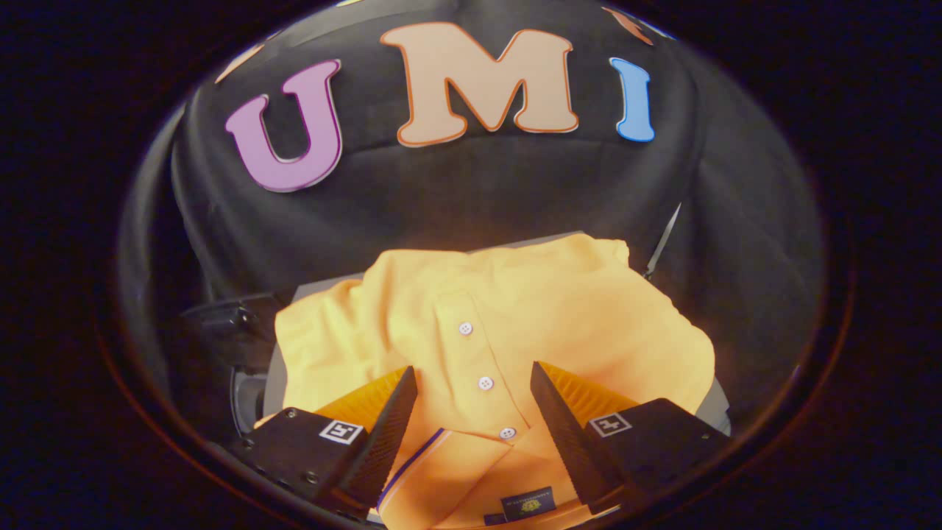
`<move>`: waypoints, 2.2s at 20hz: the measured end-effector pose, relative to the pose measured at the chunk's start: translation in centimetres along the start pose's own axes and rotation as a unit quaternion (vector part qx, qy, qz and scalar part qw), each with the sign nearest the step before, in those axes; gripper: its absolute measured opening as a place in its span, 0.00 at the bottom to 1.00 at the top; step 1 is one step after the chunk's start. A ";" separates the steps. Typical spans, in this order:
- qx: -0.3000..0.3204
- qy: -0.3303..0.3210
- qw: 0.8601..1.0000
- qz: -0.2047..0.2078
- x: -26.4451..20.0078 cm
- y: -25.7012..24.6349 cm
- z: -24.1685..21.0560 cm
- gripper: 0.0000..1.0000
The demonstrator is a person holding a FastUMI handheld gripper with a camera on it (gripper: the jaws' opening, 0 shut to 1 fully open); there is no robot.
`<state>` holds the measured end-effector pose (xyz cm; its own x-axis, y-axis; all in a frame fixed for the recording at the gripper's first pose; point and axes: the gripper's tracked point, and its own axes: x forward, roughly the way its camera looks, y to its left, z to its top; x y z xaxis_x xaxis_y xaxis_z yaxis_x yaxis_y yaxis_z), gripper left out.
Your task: Put the clothes into the washing machine and then close the washing machine lid.
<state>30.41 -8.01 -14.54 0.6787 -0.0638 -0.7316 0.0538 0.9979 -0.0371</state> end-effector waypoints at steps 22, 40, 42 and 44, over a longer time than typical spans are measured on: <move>0.108 -0.102 0.988 0.042 -3.5 2.6 -1.4 0.03; 0.132 -0.195 0.967 0.098 -14.1 15.2 4.7 0.00; 0.113 -0.201 0.967 0.111 -14.3 18.2 4.6 0.01; 0.097 -0.206 0.966 0.126 -14.3 21.1 4.6 0.01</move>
<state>25.19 13.92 -1.77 0.9198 0.1398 -0.3665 -0.0415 0.9637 0.2636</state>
